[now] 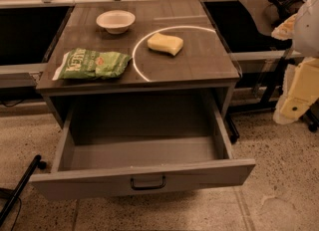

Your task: Place green jalapeno chip bag into top drawer

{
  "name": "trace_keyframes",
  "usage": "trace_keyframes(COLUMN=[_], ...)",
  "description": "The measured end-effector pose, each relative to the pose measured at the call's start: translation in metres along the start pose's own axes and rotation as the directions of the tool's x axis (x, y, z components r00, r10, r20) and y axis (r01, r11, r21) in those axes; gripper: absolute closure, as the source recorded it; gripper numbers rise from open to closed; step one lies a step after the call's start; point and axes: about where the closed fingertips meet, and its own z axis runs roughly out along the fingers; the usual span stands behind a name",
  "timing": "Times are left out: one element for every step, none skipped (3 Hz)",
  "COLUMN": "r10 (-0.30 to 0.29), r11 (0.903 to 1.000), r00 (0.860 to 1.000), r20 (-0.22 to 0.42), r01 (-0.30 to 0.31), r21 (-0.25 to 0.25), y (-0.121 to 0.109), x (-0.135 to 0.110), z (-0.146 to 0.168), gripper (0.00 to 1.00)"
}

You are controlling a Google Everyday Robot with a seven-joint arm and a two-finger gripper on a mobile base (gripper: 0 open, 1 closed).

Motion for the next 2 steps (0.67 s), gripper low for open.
trace_keyframes(r10=[0.0, 0.006], r11=[1.0, 1.0], r00=[1.0, 0.998], r20=[0.004, 0.063], r01=[0.0, -0.006], r21=[0.003, -0.005], y=[0.0, -0.014], x=[-0.001, -0.029], z=[-0.001, 0.009], gripper=[0.0, 0.0])
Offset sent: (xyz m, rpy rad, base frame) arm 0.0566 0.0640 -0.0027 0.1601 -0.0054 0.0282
